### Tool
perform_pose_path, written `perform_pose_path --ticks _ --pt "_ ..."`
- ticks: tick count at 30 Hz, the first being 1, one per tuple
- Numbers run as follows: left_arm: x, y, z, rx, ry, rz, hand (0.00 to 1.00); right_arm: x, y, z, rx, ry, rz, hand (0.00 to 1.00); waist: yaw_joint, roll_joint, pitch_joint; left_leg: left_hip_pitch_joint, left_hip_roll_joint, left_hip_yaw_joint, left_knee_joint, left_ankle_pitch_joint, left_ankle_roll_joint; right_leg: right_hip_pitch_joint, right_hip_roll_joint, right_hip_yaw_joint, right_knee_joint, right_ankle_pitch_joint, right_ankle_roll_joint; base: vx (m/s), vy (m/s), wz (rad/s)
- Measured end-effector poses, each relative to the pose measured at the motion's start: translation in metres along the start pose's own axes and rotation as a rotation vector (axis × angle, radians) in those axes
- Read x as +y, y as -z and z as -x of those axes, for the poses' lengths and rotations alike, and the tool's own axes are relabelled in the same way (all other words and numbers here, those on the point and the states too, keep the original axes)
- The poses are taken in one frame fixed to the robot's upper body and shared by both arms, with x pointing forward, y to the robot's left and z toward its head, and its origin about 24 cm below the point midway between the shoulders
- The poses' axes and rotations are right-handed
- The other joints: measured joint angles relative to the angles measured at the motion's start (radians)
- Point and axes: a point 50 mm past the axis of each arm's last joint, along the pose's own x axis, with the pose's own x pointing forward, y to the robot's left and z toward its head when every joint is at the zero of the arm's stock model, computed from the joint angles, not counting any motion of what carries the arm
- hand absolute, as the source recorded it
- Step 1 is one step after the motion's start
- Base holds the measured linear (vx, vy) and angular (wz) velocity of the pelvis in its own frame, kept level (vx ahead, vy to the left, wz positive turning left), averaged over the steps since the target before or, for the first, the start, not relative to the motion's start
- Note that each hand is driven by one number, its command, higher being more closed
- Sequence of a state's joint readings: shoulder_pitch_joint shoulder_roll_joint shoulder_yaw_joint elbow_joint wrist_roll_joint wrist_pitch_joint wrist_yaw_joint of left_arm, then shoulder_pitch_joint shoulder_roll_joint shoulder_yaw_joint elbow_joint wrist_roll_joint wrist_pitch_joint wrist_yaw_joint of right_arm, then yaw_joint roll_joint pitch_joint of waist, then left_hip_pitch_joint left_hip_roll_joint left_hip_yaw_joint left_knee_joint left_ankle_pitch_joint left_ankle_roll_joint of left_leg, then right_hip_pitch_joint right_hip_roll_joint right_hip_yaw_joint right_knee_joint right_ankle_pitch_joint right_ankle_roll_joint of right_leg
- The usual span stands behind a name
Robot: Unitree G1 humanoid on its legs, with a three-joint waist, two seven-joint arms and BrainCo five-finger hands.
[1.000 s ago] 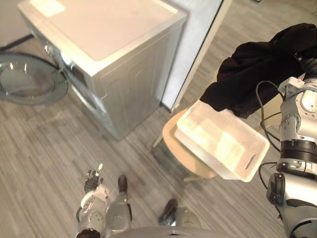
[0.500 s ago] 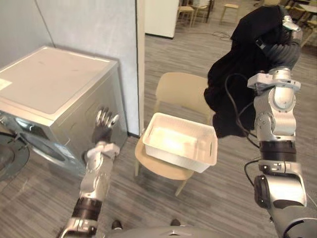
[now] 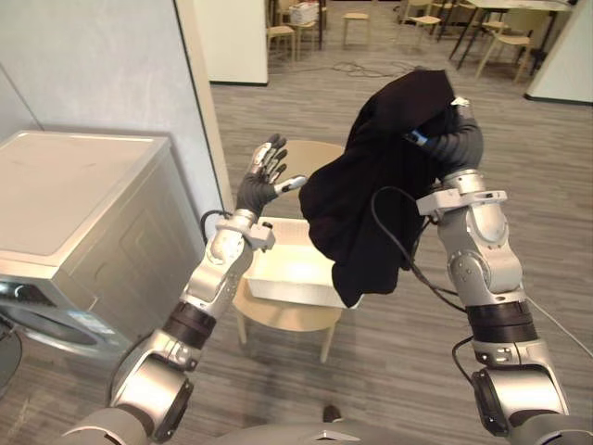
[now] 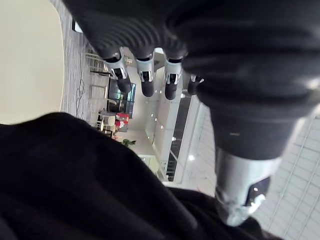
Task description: Pick up the laundry basket with both hands and put the clothes into the washing machine.
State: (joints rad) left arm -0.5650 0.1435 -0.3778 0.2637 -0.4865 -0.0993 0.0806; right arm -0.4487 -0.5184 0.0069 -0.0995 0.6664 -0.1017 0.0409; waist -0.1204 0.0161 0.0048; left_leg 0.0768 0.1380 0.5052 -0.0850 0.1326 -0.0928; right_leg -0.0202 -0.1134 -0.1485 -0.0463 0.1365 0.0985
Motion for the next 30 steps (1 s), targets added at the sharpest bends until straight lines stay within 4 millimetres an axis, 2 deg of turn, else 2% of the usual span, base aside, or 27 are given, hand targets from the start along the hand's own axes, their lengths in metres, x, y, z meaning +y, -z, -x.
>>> perform_pose_path --ticks 2,6,11,21,22,26,30 --pt "-0.008 0.003 -0.006 0.023 0.035 -0.033 0.0 0.005 0.0 0.008 0.003 -0.021 -0.017 1.0 -0.003 0.002 -0.002 0.001 -0.002 0.004 0.0 -0.001 0.0 -0.003 -0.002 0.004 0.002 -0.001 -0.002 0.0 0.0 -0.07" --pt "-0.015 0.008 -0.014 0.06 0.069 -0.13 0.0 0.013 0.005 0.009 0.023 -0.06 -0.036 1.0 -0.015 0.005 -0.004 0.006 -0.005 0.014 0.0 -0.009 -0.004 -0.013 -0.004 0.019 0.009 -0.001 -0.003 -0.02 0.006 -0.08" --pt "-0.03 0.022 -0.03 0.142 0.113 -0.246 0.0 0.037 0.001 0.012 0.004 -0.153 -0.088 1.0 -0.036 0.007 -0.006 0.005 -0.012 0.012 -0.002 -0.017 -0.006 -0.018 -0.021 0.03 0.015 -0.004 -0.001 0.0 0.0 -0.03" --pt "-0.046 0.045 -0.033 0.241 0.251 -0.537 0.0 0.052 0.013 0.014 0.051 -0.202 -0.147 1.0 -0.048 0.001 -0.011 0.005 -0.022 0.012 -0.001 -0.022 -0.004 -0.021 -0.03 0.033 0.02 -0.007 0.004 0.0 0.0 0.0" --pt "-0.048 0.047 -0.032 0.243 0.265 -0.554 1.0 0.053 0.013 0.014 0.053 -0.205 -0.15 1.0 -0.048 0.0 -0.011 0.005 -0.022 0.013 -0.001 -0.022 -0.004 -0.021 -0.03 0.034 0.02 -0.007 0.005 0.03 -0.011 -0.04" --pt "-0.064 0.058 -0.027 0.266 0.34 -0.614 1.0 0.063 0.018 0.015 0.061 -0.225 -0.187 1.0 -0.05 -0.006 -0.021 -0.002 -0.027 0.017 -0.001 -0.022 0.002 -0.035 -0.033 0.046 0.021 -0.007 0.008 0.03 -0.008 -0.06" --pt "-0.071 0.061 -0.025 0.268 0.373 -0.62 1.0 0.066 0.016 0.012 0.048 -0.225 -0.22 1.0 -0.051 -0.006 -0.021 -0.001 -0.028 0.017 -0.001 -0.023 0.003 -0.035 -0.031 0.05 0.018 -0.004 0.011 0.02 -0.009 -0.04"
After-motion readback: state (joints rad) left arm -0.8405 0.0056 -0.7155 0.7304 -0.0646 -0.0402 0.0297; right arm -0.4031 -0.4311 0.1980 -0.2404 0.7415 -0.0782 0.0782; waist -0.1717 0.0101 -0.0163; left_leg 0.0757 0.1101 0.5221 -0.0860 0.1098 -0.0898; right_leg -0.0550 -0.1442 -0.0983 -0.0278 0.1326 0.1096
